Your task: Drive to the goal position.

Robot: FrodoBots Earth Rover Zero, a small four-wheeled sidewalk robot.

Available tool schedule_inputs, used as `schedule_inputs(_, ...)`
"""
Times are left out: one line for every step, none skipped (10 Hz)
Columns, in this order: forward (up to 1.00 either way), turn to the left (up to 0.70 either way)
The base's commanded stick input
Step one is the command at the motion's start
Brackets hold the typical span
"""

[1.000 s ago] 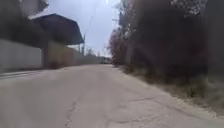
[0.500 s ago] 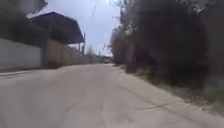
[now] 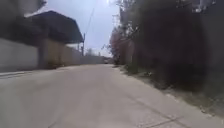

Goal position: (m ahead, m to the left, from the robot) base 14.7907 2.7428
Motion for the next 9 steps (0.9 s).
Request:
schedule_inputs(0.7, 0.0)
schedule_inputs(0.7, 0.0)
schedule_inputs(0.7, 0.0)
schedule_inputs(0.7, 0.0)
schedule_inputs(0.7, 0.0)
schedule_inputs(0.7, 0.0)
schedule_inputs(0.7, 0.0)
schedule_inputs(0.7, 0.0)
schedule_inputs(0.7, 0.0)
